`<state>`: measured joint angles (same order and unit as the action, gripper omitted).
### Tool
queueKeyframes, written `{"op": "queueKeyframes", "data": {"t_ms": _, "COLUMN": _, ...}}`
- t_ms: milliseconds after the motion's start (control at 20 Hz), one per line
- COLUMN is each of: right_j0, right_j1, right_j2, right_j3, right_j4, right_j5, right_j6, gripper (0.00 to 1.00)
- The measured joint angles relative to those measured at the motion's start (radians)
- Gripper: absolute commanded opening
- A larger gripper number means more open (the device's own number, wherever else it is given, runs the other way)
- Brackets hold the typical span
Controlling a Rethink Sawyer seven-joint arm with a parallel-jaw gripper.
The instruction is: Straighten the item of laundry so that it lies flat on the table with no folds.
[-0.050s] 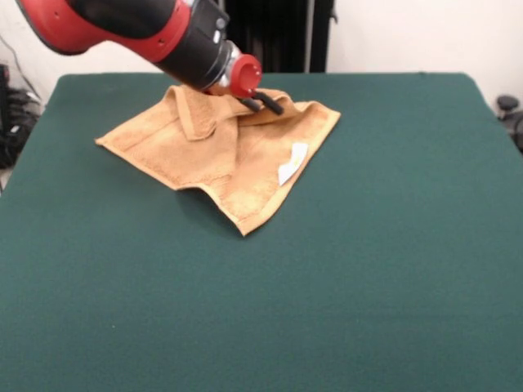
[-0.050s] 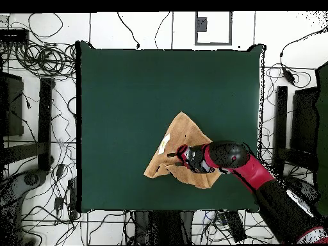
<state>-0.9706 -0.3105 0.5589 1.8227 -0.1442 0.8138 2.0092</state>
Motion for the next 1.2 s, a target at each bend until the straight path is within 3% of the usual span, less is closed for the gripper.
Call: {"op": "queueKeyframes", "data": {"t_ms": 1200, "right_j0": -0.005, "right_j1": 0.035, "right_j2": 0.008, "right_j3": 0.0, "right_j4": 0.0, "right_j5": 0.0, "right_j6": 0.0, "gripper": 1.0}}
